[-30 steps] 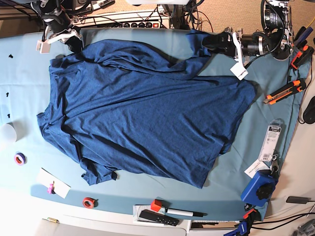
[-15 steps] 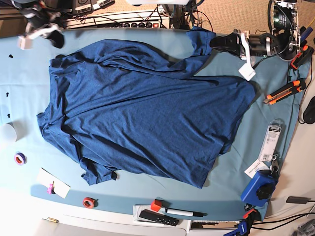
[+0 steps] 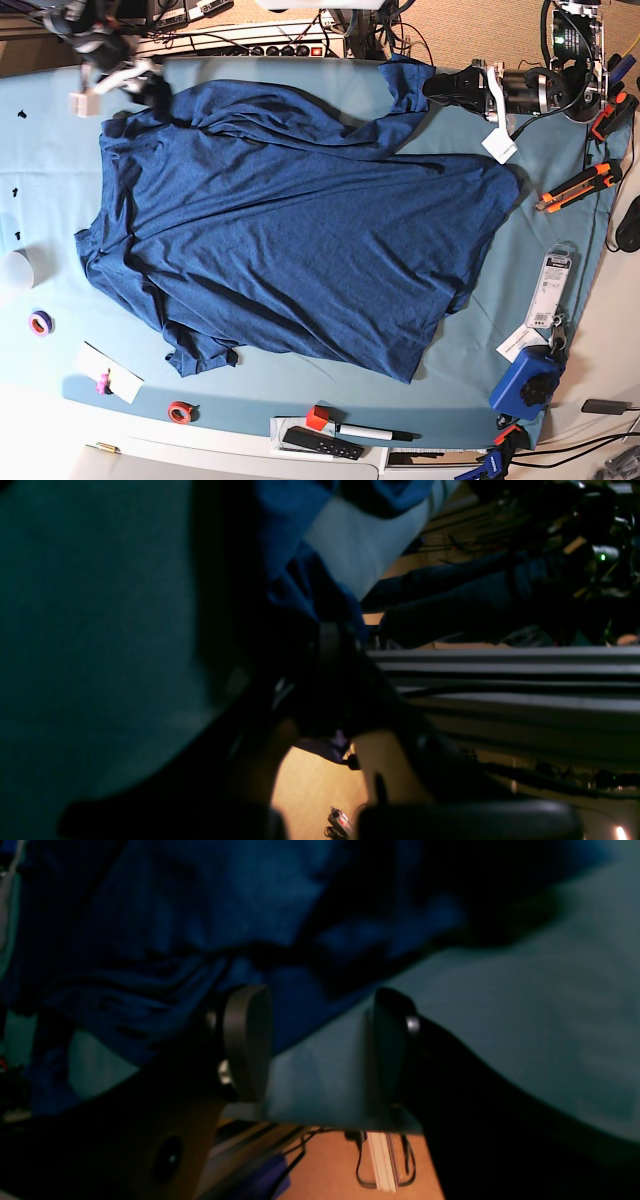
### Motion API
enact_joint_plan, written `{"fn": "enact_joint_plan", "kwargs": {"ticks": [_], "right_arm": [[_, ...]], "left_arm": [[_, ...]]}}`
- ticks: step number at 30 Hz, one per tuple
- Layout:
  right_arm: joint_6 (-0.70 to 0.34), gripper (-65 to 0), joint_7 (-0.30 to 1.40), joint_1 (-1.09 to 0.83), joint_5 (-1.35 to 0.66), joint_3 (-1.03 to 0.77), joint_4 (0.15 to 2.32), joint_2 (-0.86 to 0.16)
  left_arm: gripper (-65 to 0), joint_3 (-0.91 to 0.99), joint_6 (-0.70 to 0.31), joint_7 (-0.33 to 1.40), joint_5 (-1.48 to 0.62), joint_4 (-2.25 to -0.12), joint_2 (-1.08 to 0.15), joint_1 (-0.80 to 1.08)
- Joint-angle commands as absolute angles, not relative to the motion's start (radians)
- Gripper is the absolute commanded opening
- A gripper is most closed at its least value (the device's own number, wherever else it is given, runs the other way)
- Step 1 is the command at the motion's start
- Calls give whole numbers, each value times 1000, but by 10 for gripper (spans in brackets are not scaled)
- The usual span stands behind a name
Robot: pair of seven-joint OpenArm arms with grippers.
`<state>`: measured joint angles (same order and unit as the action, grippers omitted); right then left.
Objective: Layout the t-shirt on the table in an organized manner, then fold the t-shirt properly
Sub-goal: 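Grasp the shirt's shoulder with the right gripper and hold both corners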
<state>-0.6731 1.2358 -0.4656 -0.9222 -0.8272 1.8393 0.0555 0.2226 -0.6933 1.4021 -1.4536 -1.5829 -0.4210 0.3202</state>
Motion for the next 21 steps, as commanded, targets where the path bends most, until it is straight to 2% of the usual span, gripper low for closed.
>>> {"fn": "enact_joint_plan", "kwargs": {"ticks": [1,9,11,15,21], "right_arm": [[-664,-332,1210,-471,-924,-817,1856,59],[-647,-337,1145,-456,-872,-786,1819,75],[-648,-406,1142,-448,-871,-786,1795,74],[-655,-650,1137,-410,-875,-786,1735,72],[-698,-650,1197,-397,-1007,-786,1733,72]], "left_arm": [[-650,226,-698,1396,-1484,-1595,-432,316],[-650,226,-698,1396,-1484,-1595,-432,315],[-650,226,-698,1396,-1484,-1595,-432,315],[-650,226,-698,1396,-1484,-1595,-432,315],[-650,226,-698,1396,-1484,-1595,-432,315]]}}
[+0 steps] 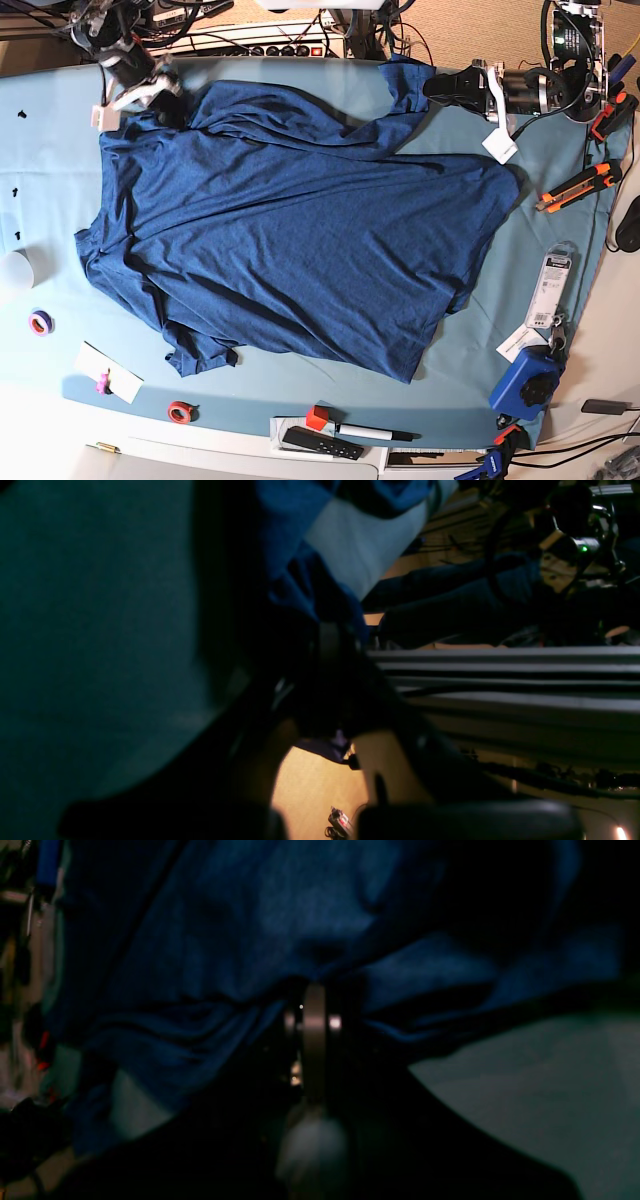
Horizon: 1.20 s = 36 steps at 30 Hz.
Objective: Layout the t-shirt on the table in an organized manner, then fold the t-shirt properly
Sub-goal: 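Grasp the shirt's shoulder with the right gripper and hold both corners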
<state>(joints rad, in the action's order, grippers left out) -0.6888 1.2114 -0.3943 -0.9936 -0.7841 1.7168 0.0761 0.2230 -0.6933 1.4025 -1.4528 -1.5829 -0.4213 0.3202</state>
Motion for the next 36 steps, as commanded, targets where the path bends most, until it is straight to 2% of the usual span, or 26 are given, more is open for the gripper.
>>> {"fn": "enact_joint_plan", "kwargs": {"ticks": [1,5,19,27,32,33,35,36], "right_arm": [[-698,-650,1232,-397,-1042,-787,1740,72],[-698,-650,1328,-408,-1134,-787,1795,72],[-698,-650,1340,-551,-1137,-787,2157,72],[-698,-650,1358,-585,-1181,-787,2278,72],[-698,-650,1396,-593,-1111,-787,2268,141],[-698,-604,1396,-603,-1110,-786,2257,139],[-698,-421,1396,-604,-1110,-794,2232,139],[-698,-357,1392,-604,-1109,-801,2214,139]], "left_arm": [[-650,226,-698,1396,-1484,-1595,-432,313],[-650,226,-698,1396,-1484,-1595,-432,313],[-650,226,-698,1396,-1484,-1596,-432,257],[-650,226,-698,1396,-1484,-1597,-432,209],[-650,226,-698,1396,-1484,-1597,-432,198],[-650,226,-698,1396,-1484,-1597,-432,197],[-650,226,-698,1396,-1484,-1597,-432,196],[-650,226,-698,1396,-1484,-1597,-432,197]]}}
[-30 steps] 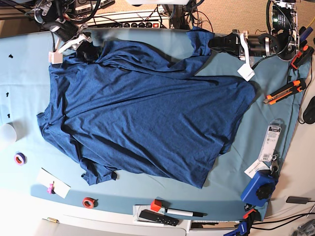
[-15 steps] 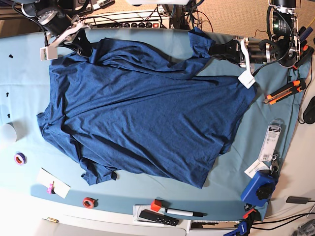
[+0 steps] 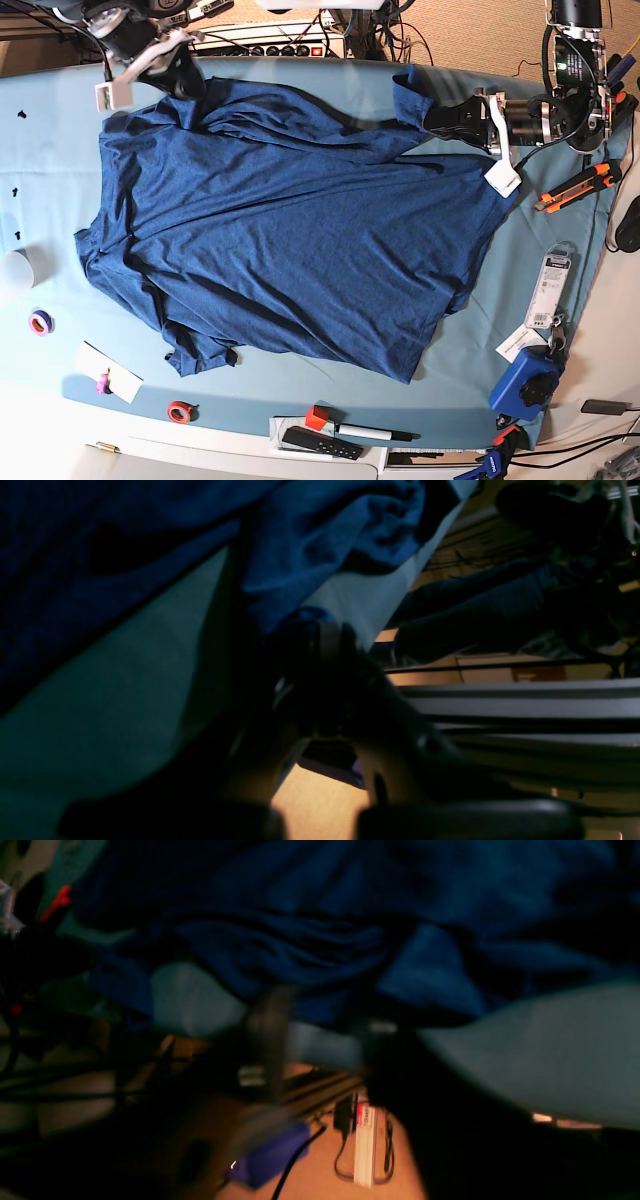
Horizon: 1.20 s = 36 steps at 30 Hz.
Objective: Layout the t-shirt on the table in an organized manner, then fold the t-shirt properly
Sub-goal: 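Grasp the shirt's shoulder with the right gripper and hold both corners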
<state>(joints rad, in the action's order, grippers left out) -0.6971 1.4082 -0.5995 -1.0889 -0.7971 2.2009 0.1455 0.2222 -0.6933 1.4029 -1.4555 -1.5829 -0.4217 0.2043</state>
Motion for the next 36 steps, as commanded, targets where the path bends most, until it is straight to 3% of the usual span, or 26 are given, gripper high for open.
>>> {"fn": "enact_joint_plan", "kwargs": {"ticks": [1,6,12,21,23,26,32,36], "right_arm": [[-698,-341,1379,-604,-1107,-810,2193,139],[-698,-341,1255,-591,-1037,-847,2044,139],[-698,-341,1257,-484,-1066,-844,1858,139],[-698,-342,1261,-413,-1086,-844,1826,138],[-698,-399,1262,-413,-1087,-844,1826,138],[-698,-650,1263,-413,-1088,-844,1826,139],[-698,-650,1281,-402,-1148,-844,1826,139],[-698,-650,1396,-405,-1277,-846,1826,139]], "left_arm": [[-650,226,-698,1396,-1484,-1597,-432,197],[-650,226,-698,1396,-1484,-1597,-432,197],[-650,226,-698,1396,-1484,-1597,-432,197],[-650,226,-698,1396,-1484,-1597,-432,196],[-650,226,-698,1396,-1484,-1597,-432,196],[-650,226,-698,1396,-1484,-1597,-432,196],[-650,226,-698,1396,-1484,-1597,-432,197],[-650,226,-698,1396,-1484,-1597,-432,196]]}}
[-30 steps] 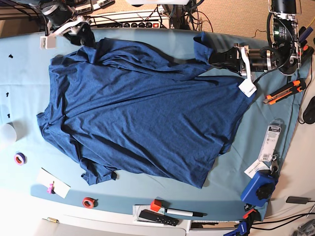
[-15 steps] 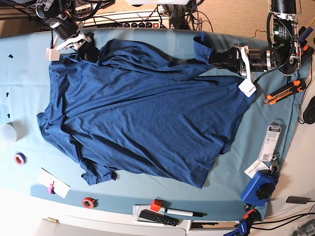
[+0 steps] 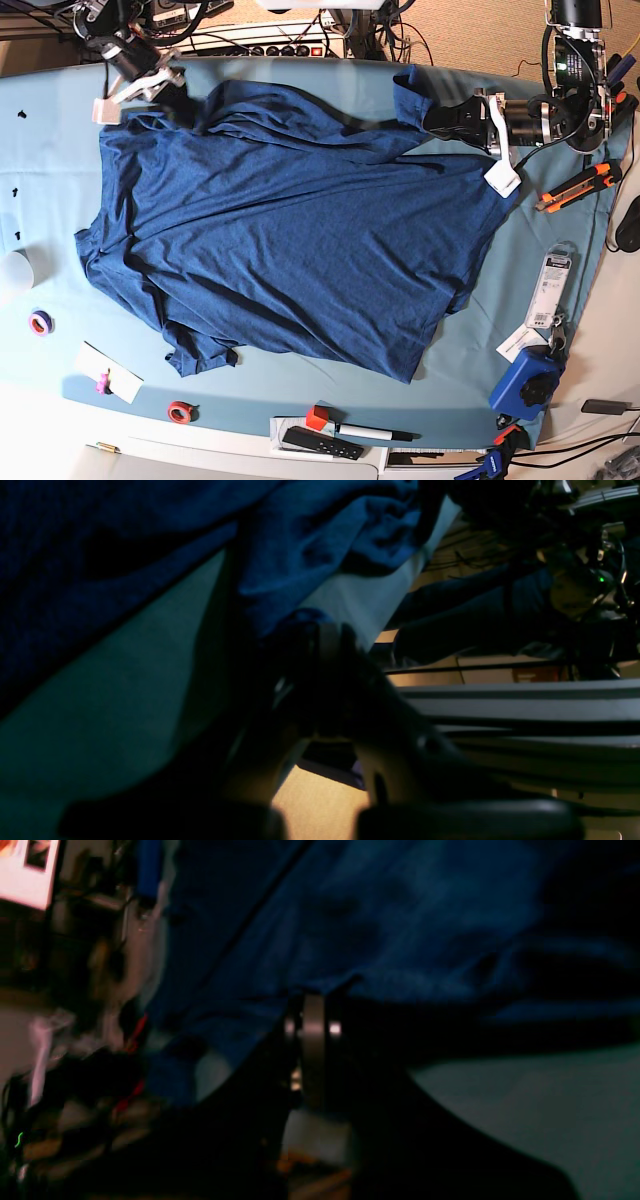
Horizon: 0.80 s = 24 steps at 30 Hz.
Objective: Layout the t-shirt on the table in an organized manner, then fold the t-shirt properly
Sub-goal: 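Grasp the shirt's shoulder with the right gripper and hold both corners, then lift the held shirt edge with the left gripper and pull it outward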
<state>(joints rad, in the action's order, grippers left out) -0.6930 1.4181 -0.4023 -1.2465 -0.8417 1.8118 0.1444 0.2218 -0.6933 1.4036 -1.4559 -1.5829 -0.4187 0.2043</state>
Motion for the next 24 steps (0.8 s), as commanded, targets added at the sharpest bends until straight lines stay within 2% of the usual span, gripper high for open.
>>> {"fn": "enact_joint_plan", "kwargs": {"ticks": [1,12,16,24], "right_arm": [[-698,-650,1396,-409,-1312,-846,1826,139],[-698,-650,1396,-432,-1484,-846,1838,136],[-698,-650,1396,-436,-1484,-857,1904,136],[-698,-650,1396,-441,-1484,-996,2054,88]], "left_arm": [[-650,226,-698,1396,-1484,-1597,-432,197],[-650,226,-698,1396,-1484,-1599,-432,159],[-650,236,-698,1396,-1484,-1617,-432,133],[-650,355,-698,1396,-1484,-1758,-432,133]]}}
